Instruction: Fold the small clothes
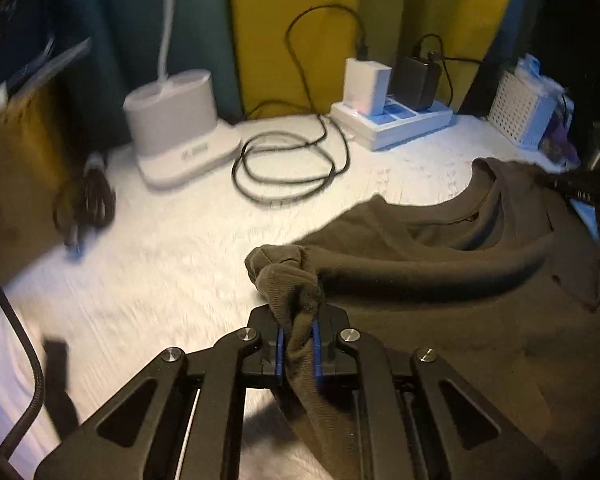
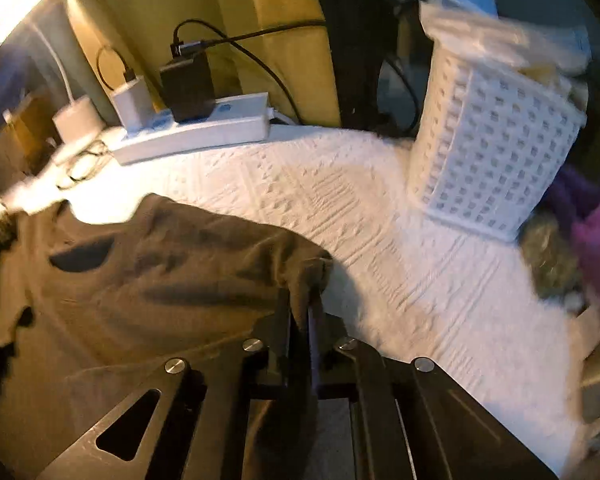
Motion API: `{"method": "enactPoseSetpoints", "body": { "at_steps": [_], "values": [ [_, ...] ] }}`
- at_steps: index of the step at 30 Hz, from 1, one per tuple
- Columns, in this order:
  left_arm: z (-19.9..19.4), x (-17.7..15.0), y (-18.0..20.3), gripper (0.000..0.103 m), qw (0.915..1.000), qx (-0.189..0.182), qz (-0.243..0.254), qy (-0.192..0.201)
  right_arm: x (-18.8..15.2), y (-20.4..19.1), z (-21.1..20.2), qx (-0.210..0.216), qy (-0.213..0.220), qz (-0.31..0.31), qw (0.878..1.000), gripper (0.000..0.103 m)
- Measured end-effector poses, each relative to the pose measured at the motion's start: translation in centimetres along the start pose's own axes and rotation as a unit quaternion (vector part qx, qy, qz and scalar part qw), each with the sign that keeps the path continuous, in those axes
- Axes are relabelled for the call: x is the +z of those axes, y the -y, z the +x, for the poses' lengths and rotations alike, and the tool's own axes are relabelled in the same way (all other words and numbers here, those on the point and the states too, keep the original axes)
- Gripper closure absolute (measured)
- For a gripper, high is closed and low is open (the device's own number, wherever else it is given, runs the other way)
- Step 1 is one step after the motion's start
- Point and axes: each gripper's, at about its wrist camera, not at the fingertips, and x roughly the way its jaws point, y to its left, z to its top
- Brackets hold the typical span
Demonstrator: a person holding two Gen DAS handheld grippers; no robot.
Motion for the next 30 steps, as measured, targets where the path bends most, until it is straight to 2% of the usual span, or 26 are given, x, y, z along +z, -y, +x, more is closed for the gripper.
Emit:
{"method": "enactPoseSetpoints", "body": {
  "at_steps": [3,5,8,12,17,20,21,22,27,30],
  "values": [
    [0.2,1.6,0.7,0.095,0.9991,0.022,0.036,0.006,0.4,0.6,-0.2,-0.056,0.012,-0.01,0.998,0.097],
    [0.6,2.7,0.9,0.095,0.9978,0.035,0.055,0.011,0.6,1.3,-0.5,-0.072,0.014,-0.005,0.997,0.097],
    [1.9,3.8,1.3,0.095,0.9967,0.034,0.074,0.007,0.4,2.4,-0.4,-0.087,0.013,0.004,0.996,0.097],
    [5.0,3.5,1.5,0.095,0.9951,0.037,0.087,-0.027,-0.3,3.1,0.9,-0.097,-0.003,0.014,0.995,0.097],
    [3.8,3.2,0.7,0.085,0.9963,0.049,0.068,-0.021,-0.2,3.4,0.6,-0.1,-0.016,0.021,0.995,0.095],
    [1.9,2.9,0.3,0.07,0.9959,0.065,0.062,-0.006,-0.6,3.7,-0.5,-0.122,-0.019,0.022,0.992,0.068],
    [1.1,2.7,0.2,0.067,0.996,0.066,0.06,-0.001,-0.8,3.9,-1.1,-0.127,-0.017,0.026,0.991,0.045],
    [0.5,2.5,0.3,0.067,0.996,0.068,0.059,0.002,-1.1,4.0,-1.8,-0.127,-0.012,0.032,0.991,0.028],
    [-3.1,0.5,0.7,0.058,0.9961,0.067,0.053,0.021,-2.7,3.9,-5.5,-0.129,0.007,0.028,0.991,0.027],
    [-5.2,-0.9,1.0,0.056,0.9968,0.059,0.045,0.031,-4.0,3.5,-8.0,-0.129,0.013,0.026,0.991,0.027]
  ]
}}
